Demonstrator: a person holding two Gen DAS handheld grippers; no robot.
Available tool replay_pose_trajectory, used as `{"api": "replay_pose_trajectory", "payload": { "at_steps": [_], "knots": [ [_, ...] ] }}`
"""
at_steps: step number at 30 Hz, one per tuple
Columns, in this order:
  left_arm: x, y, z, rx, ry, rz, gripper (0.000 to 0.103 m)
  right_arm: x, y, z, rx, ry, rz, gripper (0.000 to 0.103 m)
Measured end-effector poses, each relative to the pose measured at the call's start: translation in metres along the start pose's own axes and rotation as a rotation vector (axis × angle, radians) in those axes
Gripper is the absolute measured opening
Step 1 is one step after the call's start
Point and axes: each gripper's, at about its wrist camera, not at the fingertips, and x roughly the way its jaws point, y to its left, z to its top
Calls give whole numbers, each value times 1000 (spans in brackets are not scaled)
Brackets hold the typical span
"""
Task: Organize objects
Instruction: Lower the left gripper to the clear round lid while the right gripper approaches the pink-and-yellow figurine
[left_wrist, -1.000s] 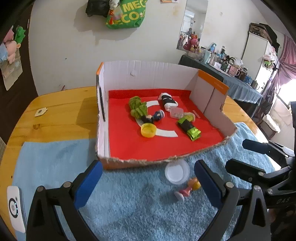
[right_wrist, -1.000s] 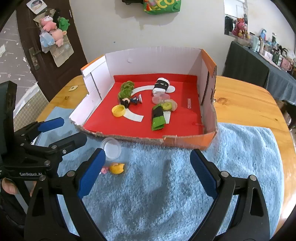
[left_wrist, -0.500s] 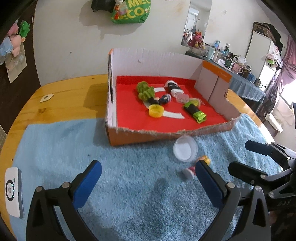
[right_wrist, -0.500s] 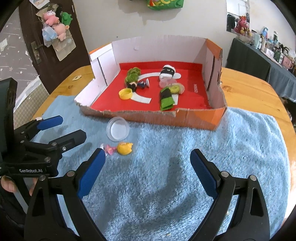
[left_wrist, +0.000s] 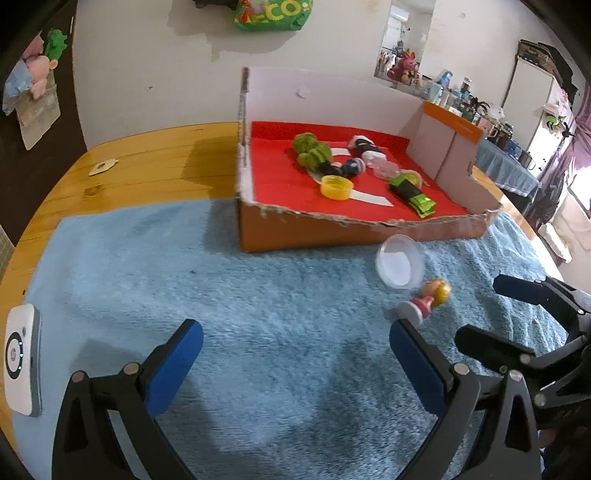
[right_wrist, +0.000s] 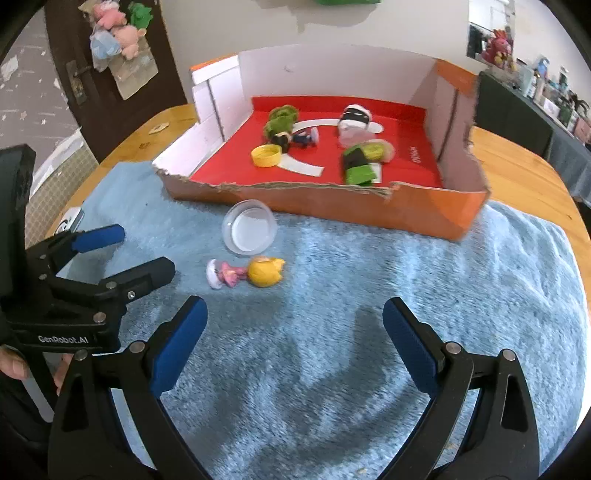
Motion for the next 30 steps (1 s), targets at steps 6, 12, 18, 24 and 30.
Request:
{"api": "replay_pose_trajectory", "payload": {
  "at_steps": [6,12,18,24,30],
  "knots": [
    [-3,13,0,-4,-4,34,103,14,11,6,-20,13,19,97],
    [-4,25,3,-36,-5,41,103,29,14,12,-29,25,12,97],
    [-1,14,8,-2,-4,14,103,26,-11,12,15,12,-97,97],
    [9,-14,17,58,-2,-40,103,21,-44,11,74,11,-152,97],
    [21,-43,24,141,9,-70,103,22,-48,14,60,10,-107,97]
  ]
}}
